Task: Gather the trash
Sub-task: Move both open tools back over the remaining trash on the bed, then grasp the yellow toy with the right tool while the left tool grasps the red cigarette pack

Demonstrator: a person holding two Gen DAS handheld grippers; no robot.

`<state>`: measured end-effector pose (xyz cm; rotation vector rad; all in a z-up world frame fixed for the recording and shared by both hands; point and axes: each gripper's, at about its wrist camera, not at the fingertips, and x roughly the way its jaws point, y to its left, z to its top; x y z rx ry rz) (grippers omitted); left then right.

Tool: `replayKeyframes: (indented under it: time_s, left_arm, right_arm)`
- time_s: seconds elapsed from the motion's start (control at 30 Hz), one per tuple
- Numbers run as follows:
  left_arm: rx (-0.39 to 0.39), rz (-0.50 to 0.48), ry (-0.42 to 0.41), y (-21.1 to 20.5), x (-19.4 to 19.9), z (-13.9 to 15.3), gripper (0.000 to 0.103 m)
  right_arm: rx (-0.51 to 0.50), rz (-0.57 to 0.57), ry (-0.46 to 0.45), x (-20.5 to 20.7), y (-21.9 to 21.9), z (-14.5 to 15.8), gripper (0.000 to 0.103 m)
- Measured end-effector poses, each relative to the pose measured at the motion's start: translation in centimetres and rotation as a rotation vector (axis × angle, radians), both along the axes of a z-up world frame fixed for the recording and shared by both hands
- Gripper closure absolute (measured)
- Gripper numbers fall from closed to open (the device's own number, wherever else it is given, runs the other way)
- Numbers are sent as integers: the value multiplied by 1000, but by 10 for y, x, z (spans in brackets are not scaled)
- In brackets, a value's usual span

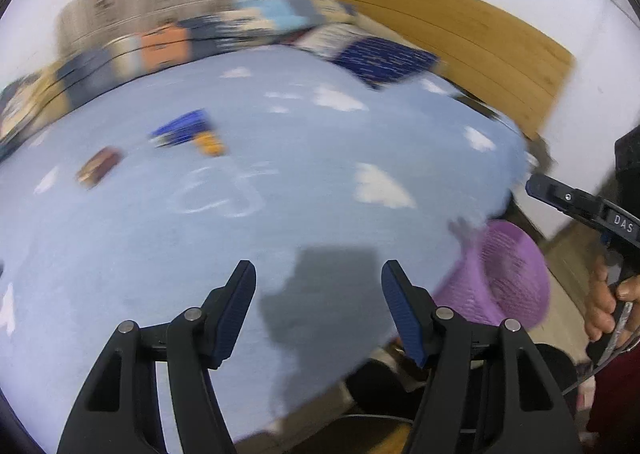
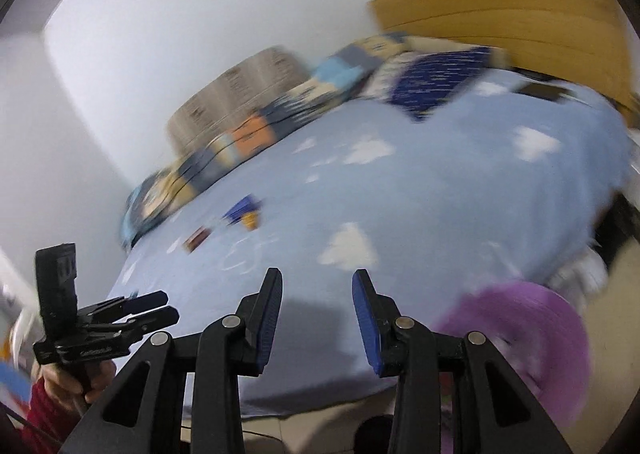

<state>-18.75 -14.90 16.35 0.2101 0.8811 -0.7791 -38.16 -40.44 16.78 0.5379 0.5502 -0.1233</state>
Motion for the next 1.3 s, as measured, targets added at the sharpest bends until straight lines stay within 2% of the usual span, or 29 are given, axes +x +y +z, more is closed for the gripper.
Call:
replayKeyframes:
  time_s: [0.17, 0.33, 0.43, 0.5, 0.57, 0.63, 0.77, 0.87, 0.97, 1.03, 1.07, 1.23, 1.3]
  left_arm:
    - [7, 185, -16, 66, 58, -12, 38]
    - [9, 319, 28, 112, 123, -25, 38]
    - [15, 323, 20, 119, 152, -23, 37]
    - [30, 322, -4, 123, 171, -20, 27]
    - [46, 323, -39, 128, 195, -19, 24]
    - [70, 328, -65, 134, 225, -22, 23]
    - [100, 326, -60, 135, 281, -34, 23]
    - [125, 322, -55, 126, 314, -46, 23]
    - [118, 317, -25, 117, 344, -60, 23]
    - [130, 311, -4, 108, 361, -71, 22]
    - [144, 312, -7, 105, 367, -76, 22]
    - [199, 298, -31, 91, 384, -93, 22]
    - [232, 290, -41, 83, 389, -103, 22]
  right_arm:
    - [2, 190, 63, 94, 44, -6, 65]
    - [-17, 319, 139, 189, 83, -30, 65]
    - [-32, 374, 170, 248, 98, -47, 65]
    - [-56, 372, 196, 288, 102, -56, 65]
    - [-52, 385, 210, 318, 105, -64, 65]
    - [-69, 387, 221, 350, 108, -71, 65]
    - [-115, 384, 263, 401, 110, -92, 65]
    - [-142, 377, 288, 425, 110, -107, 65]
    - [-152, 392, 312, 444, 110, -124, 65]
    - [-205, 393, 322, 452, 113, -131, 65]
    - [-214, 399, 325, 454, 114, -133, 73]
    - [-193, 425, 331, 449, 110, -140, 75]
    - [-145, 414, 327, 444, 102, -140, 75]
